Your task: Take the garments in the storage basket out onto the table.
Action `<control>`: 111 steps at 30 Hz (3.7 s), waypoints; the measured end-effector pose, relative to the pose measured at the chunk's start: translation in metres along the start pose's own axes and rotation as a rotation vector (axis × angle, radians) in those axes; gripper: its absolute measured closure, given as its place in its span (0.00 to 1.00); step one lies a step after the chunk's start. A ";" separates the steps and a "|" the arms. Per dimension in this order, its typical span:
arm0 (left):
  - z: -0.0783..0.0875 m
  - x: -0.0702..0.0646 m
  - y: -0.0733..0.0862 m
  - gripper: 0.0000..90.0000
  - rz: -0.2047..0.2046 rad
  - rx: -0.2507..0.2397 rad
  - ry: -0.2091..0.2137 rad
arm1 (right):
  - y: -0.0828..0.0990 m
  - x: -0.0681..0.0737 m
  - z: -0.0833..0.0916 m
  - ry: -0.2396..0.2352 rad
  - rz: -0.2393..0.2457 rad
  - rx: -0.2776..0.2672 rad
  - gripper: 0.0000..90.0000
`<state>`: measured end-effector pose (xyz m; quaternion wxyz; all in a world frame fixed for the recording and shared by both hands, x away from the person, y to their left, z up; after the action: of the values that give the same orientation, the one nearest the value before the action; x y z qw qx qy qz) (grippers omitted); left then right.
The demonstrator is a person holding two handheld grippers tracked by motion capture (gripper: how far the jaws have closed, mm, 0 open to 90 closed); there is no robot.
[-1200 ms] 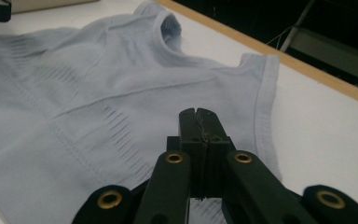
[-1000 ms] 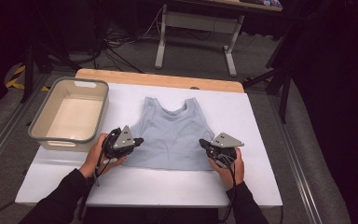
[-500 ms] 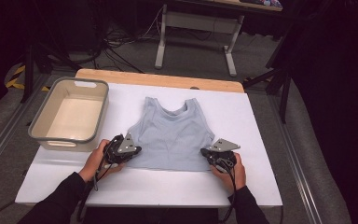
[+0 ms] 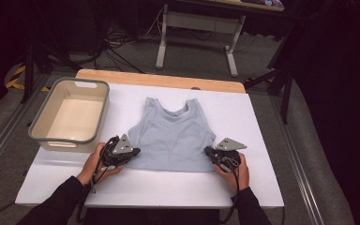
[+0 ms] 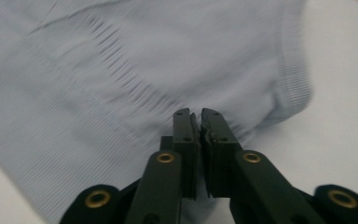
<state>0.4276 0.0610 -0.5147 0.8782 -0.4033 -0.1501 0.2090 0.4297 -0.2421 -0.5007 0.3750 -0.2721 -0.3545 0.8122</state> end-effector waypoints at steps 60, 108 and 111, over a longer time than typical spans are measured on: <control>-0.017 0.058 -0.010 0.89 0.187 0.095 -0.224 | -0.015 -0.044 -0.035 0.155 -0.104 0.013 0.79; 0.027 0.026 -0.055 0.24 -0.025 -0.226 -0.158 | -0.062 0.001 0.019 0.100 0.030 -0.275 0.26; 0.029 0.024 -0.054 0.21 -0.045 -0.224 -0.155 | -0.063 0.006 0.021 0.093 0.038 -0.286 0.22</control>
<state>0.4486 0.0600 -0.4525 0.8179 -0.4780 -0.2488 0.2016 0.4375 -0.2157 -0.4404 0.3329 -0.3667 -0.4434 0.7470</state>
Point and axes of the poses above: each handheld gripper's, and its own axes: z roughly backward along the jaws, y roughly out of its underside, x roughly to its left, the point moved 8 cm from there along -z, roughly forward along the jaws, and after that the axes turned 4 degrees about y, right-handed, at the moved point
